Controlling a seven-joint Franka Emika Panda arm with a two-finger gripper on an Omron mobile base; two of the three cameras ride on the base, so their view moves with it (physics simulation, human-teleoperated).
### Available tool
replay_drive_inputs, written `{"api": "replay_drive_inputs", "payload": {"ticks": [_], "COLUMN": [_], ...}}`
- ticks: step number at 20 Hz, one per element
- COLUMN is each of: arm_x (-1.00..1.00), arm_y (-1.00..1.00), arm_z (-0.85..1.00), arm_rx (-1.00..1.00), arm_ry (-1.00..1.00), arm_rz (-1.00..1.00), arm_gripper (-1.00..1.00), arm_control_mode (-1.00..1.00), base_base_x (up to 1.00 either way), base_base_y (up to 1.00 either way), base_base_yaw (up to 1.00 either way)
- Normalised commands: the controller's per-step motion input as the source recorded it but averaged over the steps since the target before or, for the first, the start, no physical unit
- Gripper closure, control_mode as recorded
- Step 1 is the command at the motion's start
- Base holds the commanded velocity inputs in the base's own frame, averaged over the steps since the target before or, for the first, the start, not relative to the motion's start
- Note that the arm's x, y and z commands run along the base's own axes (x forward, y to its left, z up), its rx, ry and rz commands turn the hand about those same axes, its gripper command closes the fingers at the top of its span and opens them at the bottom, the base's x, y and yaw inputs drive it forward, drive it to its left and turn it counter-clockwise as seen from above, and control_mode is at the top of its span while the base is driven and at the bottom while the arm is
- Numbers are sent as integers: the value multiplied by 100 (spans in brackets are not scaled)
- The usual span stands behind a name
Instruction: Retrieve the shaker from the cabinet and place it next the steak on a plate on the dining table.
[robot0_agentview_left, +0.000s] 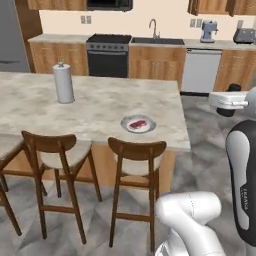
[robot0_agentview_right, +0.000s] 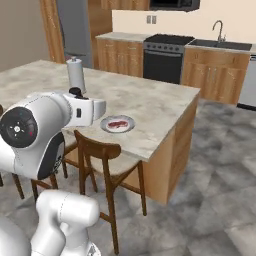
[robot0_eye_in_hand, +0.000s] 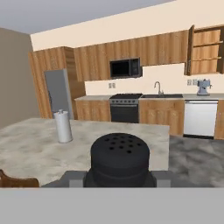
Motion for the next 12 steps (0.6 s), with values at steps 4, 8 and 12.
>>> {"api": "replay_drive_inputs", "payload": {"ticks": [4,8,12], "arm_x": [0,0,0], "arm_y": [0,0,0], "arm_z": [0,0,0], "arm_rx": [0,0,0], "arm_ry": [0,0,0], "arm_rz": [0,0,0], "arm_gripper": [100,100,100], "arm_control_mode": [100,100,100], "base_base_x": [100,100,100], "base_base_y": [87,-1,-39], "base_base_yaw": [-28,-4,-9]}}
